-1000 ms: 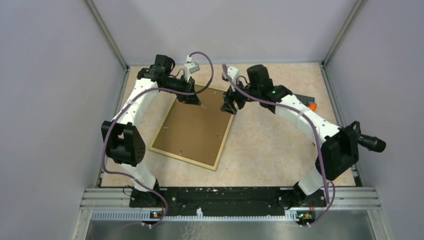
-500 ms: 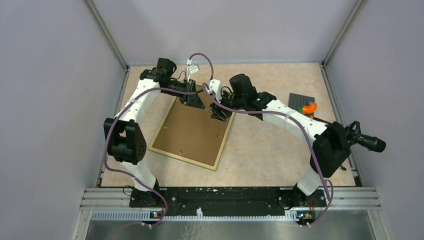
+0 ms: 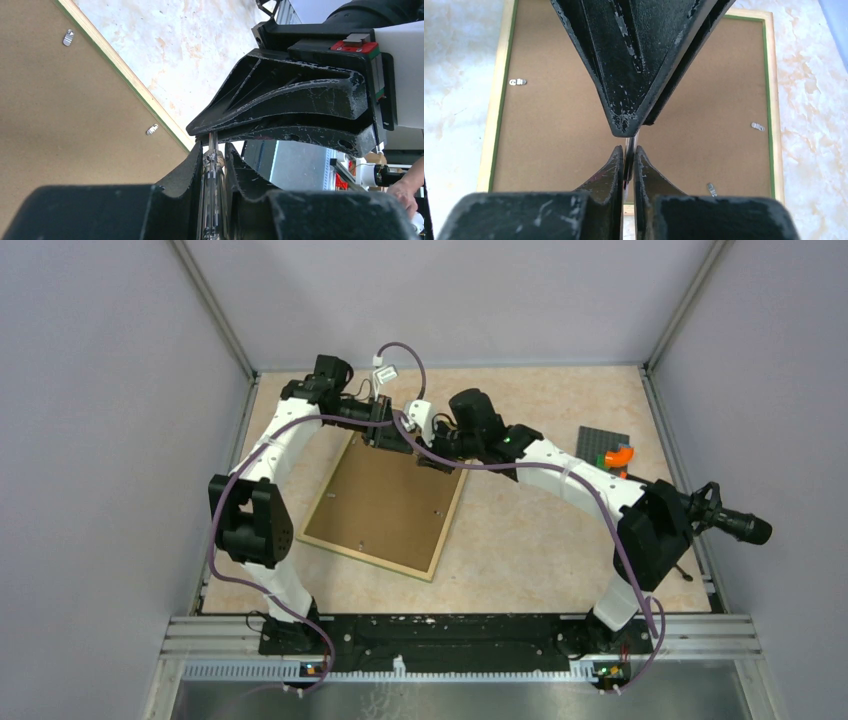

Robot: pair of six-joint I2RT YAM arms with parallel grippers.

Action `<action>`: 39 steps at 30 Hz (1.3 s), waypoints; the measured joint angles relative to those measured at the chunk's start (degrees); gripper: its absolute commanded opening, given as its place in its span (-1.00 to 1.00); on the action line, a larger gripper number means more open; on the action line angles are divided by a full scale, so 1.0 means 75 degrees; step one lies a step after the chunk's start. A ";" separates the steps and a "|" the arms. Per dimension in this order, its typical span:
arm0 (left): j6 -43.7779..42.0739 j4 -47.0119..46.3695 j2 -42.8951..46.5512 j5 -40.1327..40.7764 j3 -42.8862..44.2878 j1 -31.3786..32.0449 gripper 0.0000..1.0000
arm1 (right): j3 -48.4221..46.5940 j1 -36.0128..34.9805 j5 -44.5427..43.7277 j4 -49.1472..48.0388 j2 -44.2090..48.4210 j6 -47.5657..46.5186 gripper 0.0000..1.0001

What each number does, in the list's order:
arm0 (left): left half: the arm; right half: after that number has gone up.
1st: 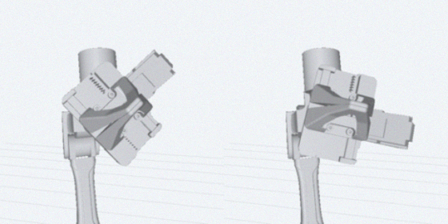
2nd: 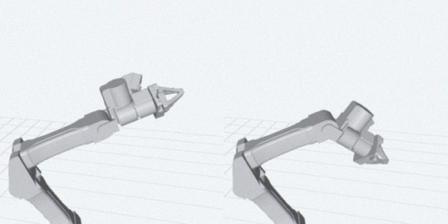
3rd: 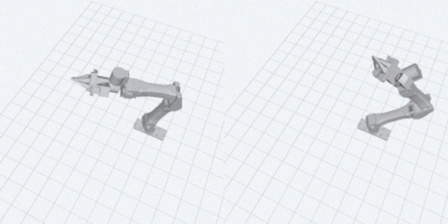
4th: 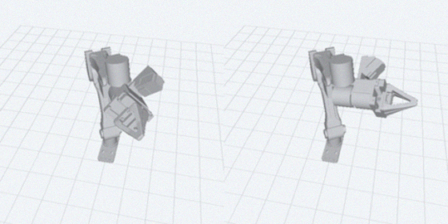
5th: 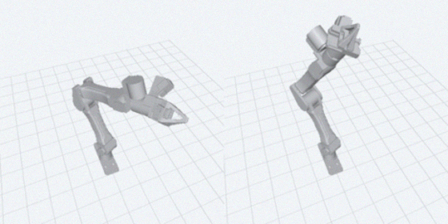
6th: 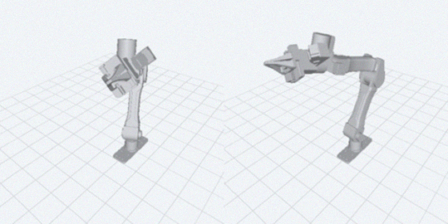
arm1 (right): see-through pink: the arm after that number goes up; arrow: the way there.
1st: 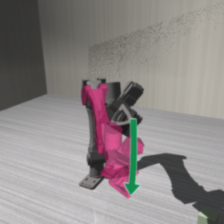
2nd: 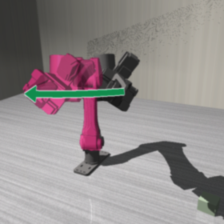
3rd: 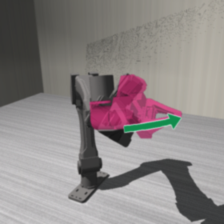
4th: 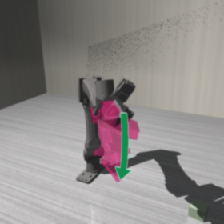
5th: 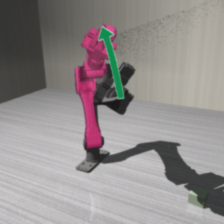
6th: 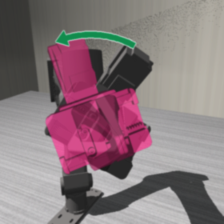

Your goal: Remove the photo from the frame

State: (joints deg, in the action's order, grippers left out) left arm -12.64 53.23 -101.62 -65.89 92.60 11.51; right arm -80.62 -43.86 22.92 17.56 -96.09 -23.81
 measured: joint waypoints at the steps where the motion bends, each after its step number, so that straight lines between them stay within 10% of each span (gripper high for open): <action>1: 0.0035 -0.0044 -0.0009 0.0012 0.0003 0.0000 -0.39 | -0.0012 0.0003 -0.0064 0.0000 -0.0009 0.0006 -1.00; 9: 0.0431 -0.0312 -0.0125 0.0192 0.0230 -0.0353 0.95 | 0.0460 0.0122 -0.0449 -0.0166 0.0210 0.0044 -1.00; 23: 0.2043 -0.3162 0.0187 0.1845 -0.0009 -0.1988 0.98 | 0.1128 0.2626 -0.2906 0.0624 -0.0050 0.3130 -1.00; 39: 0.0749 -0.2489 0.0312 0.3704 -0.0323 -0.1804 0.98 | 0.1958 0.4077 -0.4771 0.1037 -0.0944 0.3666 -0.78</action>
State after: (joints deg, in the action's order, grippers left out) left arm -7.03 34.57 -99.29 -38.11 90.17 -2.02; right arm -65.93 -13.28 -12.86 25.34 -103.18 3.68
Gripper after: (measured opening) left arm 0.987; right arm 0.044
